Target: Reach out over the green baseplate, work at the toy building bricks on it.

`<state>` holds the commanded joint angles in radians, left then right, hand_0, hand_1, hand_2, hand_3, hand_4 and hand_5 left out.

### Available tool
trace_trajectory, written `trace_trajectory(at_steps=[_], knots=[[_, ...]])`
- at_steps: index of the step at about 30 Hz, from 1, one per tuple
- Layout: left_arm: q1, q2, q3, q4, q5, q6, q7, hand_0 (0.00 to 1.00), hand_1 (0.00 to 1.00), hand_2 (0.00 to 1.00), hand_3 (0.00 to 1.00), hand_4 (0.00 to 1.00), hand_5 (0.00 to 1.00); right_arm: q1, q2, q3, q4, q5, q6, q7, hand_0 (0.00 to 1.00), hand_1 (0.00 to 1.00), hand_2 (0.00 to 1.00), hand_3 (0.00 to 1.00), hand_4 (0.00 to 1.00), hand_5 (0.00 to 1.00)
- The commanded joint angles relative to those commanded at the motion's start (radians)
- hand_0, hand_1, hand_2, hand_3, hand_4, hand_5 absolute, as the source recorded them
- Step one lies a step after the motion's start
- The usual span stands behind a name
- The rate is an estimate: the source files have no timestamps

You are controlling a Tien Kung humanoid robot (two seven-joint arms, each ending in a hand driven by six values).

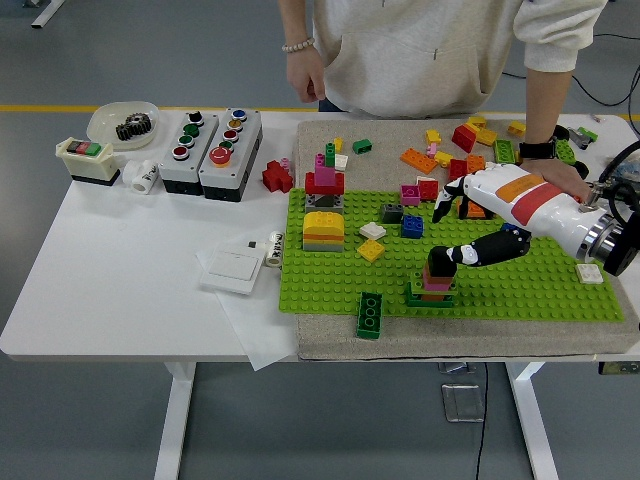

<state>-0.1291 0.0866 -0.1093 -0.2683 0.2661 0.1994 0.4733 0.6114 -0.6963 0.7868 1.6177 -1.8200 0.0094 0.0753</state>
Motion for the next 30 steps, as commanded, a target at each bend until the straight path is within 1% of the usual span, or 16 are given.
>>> trace_trajectory(at_steps=[1,2,7,8,12,18,30], knots=[[0.0,0.0,0.0,0.0,0.0,0.0,0.0,0.471,0.588,0.692,0.859,0.971,0.859,-0.002,-0.001,0.005,0.004,-0.003,-0.007,0.002,0.37,0.549,0.645,0.57,0.849,0.438],[0.0,0.0,0.001,0.0,-0.001,0.0,-0.001,0.471,0.588,0.692,0.859,0.972,0.861,-0.006,-0.001,0.013,0.006,-0.004,-0.016,0.004,0.456,0.596,0.689,0.596,0.858,0.434],[0.0,0.0,0.002,0.0,-0.003,0.0,-0.001,0.471,0.588,0.692,0.859,0.972,0.861,-0.025,0.0,0.053,0.005,-0.004,-0.048,0.01,0.456,0.596,0.689,0.596,0.858,0.434],[-0.001,0.001,0.002,0.0,-0.002,-0.001,-0.001,0.471,0.588,0.692,0.858,0.972,0.86,-0.03,0.0,0.062,0.005,-0.007,-0.054,0.01,0.489,0.615,0.705,0.627,0.863,0.434],[-0.001,0.001,0.002,0.0,-0.003,-0.001,-0.001,0.471,0.588,0.692,0.858,0.972,0.86,-0.038,0.001,0.084,0.004,-0.016,-0.066,0.003,0.489,0.615,0.705,0.627,0.863,0.434],[-0.001,0.001,0.002,0.0,-0.003,-0.002,-0.002,0.471,0.588,0.692,0.859,0.971,0.861,-0.048,0.0,0.115,-0.009,-0.024,-0.098,-0.012,0.504,0.621,0.711,0.634,0.86,0.438],[0.003,-0.001,-0.009,0.0,0.013,-0.002,0.002,0.467,0.587,0.691,0.858,0.971,0.86,-0.059,0.005,0.115,-0.017,-0.023,-0.1,-0.016,0.508,0.626,0.715,0.642,0.869,0.442]])
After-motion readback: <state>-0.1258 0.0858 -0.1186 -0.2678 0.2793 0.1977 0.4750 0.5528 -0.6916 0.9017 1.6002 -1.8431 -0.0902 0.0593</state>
